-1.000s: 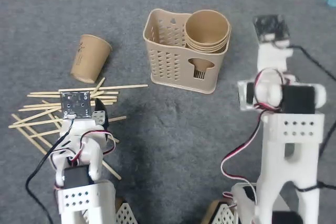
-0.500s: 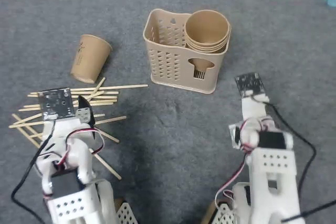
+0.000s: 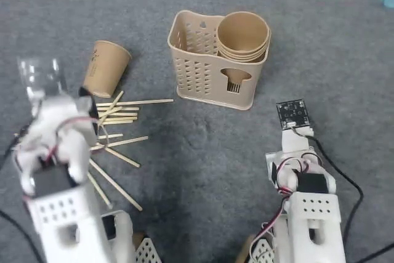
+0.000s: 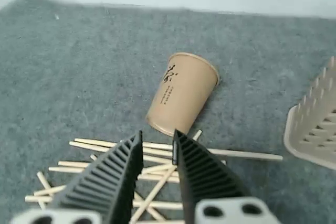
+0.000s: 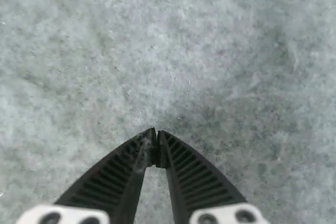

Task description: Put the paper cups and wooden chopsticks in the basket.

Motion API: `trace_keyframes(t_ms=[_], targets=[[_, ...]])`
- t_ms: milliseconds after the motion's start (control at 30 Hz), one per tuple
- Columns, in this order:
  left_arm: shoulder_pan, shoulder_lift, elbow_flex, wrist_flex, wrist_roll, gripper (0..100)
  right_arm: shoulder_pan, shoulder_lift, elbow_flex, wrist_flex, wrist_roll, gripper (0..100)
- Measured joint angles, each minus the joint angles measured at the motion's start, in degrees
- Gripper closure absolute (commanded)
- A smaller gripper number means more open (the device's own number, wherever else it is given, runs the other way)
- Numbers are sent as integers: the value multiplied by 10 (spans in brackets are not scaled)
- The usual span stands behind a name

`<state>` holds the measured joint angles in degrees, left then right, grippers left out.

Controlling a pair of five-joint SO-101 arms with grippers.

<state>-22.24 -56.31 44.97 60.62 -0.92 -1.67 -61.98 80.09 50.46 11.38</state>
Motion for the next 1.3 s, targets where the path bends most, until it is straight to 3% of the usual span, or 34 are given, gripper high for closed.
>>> trace_keyframes(t_ms=[167, 400, 633, 800, 1300], targets=[[0, 134, -90, 40, 0, 913, 2, 0, 0, -5, 0, 991], [-25, 218, -155, 121, 0, 913, 0, -2, 19, -26, 0, 991], [-103, 227, -160, 147, -4, 911, 0, -2, 19, -30, 0, 991], [-109, 227, -160, 147, -67, 912, 0, -2, 19, -30, 0, 991], [-123, 273, -278, 237, -76, 913, 0, -2, 19, -30, 0, 991]])
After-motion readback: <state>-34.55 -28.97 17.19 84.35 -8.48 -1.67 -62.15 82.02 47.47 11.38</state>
